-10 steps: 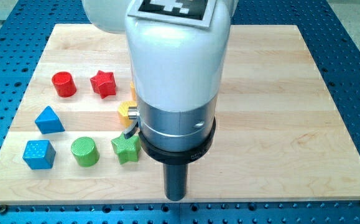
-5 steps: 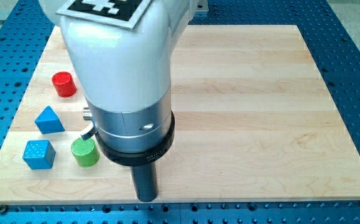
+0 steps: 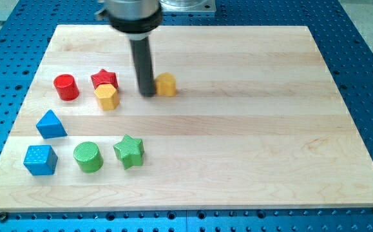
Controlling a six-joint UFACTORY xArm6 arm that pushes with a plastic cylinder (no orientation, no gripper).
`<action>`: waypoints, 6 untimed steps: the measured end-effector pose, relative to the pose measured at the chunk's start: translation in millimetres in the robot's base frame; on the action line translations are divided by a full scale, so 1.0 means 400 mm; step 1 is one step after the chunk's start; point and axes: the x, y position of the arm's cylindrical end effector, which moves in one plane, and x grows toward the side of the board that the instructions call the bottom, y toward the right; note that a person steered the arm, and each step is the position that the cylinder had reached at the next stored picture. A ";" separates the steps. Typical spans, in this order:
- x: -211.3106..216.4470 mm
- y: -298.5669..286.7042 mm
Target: Place the heart at the top center of the board
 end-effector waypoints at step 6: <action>-0.343 0.234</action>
